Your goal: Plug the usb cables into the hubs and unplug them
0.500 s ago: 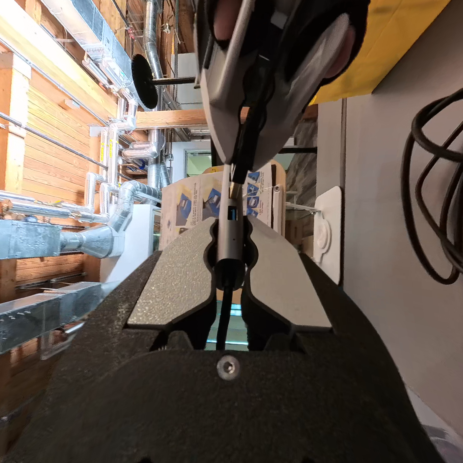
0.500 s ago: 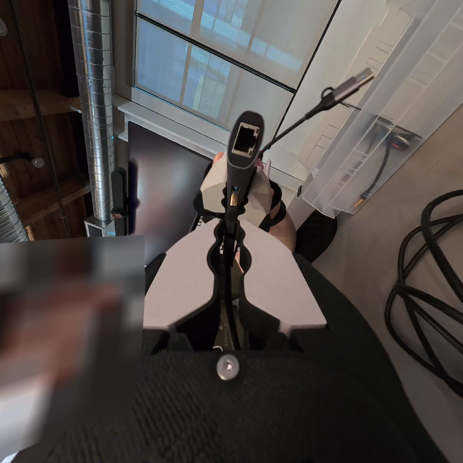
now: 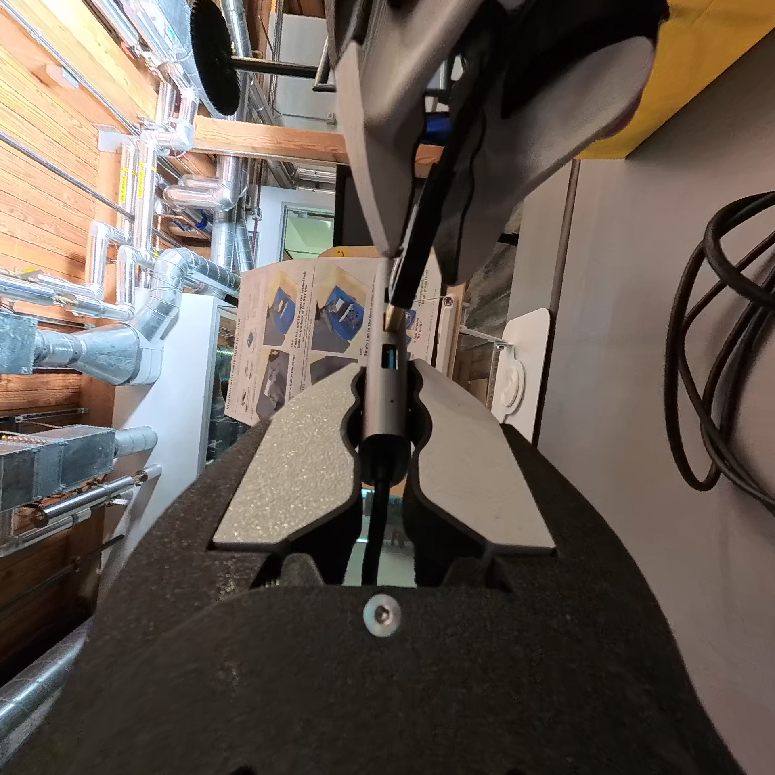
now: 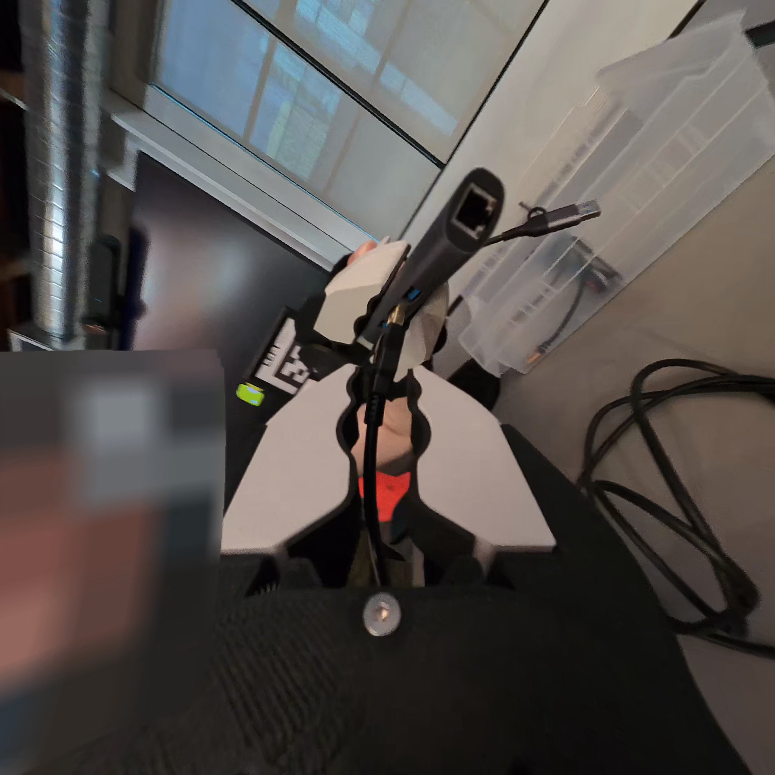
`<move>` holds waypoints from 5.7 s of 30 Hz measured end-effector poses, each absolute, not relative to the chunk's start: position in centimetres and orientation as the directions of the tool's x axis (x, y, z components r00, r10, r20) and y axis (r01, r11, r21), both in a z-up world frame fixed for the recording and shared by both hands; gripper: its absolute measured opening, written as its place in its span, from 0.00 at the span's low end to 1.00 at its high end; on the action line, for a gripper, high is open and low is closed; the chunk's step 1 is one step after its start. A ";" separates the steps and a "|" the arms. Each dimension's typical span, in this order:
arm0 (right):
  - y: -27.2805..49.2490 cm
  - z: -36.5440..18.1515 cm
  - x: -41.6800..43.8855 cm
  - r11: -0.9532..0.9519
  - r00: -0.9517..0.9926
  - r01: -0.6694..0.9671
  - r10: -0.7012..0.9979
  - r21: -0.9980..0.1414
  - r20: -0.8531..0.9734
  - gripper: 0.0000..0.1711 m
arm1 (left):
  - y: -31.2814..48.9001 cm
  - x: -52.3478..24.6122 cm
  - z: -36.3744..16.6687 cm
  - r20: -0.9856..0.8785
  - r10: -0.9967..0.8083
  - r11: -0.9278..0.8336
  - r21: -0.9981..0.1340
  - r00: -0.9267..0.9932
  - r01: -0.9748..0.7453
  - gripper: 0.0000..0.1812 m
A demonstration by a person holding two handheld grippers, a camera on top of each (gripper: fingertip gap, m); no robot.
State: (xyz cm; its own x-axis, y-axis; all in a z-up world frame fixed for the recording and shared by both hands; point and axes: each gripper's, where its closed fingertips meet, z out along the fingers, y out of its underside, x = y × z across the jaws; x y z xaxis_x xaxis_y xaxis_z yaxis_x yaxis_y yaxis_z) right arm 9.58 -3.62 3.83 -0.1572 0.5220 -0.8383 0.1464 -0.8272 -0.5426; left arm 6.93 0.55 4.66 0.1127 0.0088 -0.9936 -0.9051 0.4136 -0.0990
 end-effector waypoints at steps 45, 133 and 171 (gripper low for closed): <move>-1.7 5.5 10.1 0.149 0.413 0.145 0.889 -0.978 0.196 0.12 | 0.8 6.9 4.7 -0.957 -0.101 0.311 -0.291 0.273 -0.905 0.10; -1.6 2.5 11.3 -0.167 0.286 0.401 0.957 -0.901 -0.050 0.10 | 0.6 9.2 2.0 -0.968 -0.184 0.475 -0.240 0.172 -0.846 0.10; -5.4 7.1 14.1 -0.110 0.464 0.505 0.871 -0.856 0.162 0.10 | 2.1 5.1 4.7 -0.960 -0.157 0.317 -0.272 0.233 -0.909 0.10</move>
State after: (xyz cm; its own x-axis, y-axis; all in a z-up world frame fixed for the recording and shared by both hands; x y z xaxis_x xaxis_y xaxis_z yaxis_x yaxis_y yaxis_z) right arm 14.13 -5.40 7.06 0.4644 0.8707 0.1622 0.5052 -0.1100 -0.8560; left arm 5.07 2.07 4.66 0.2328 -0.1566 -0.9598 -0.9087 0.3168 -0.2720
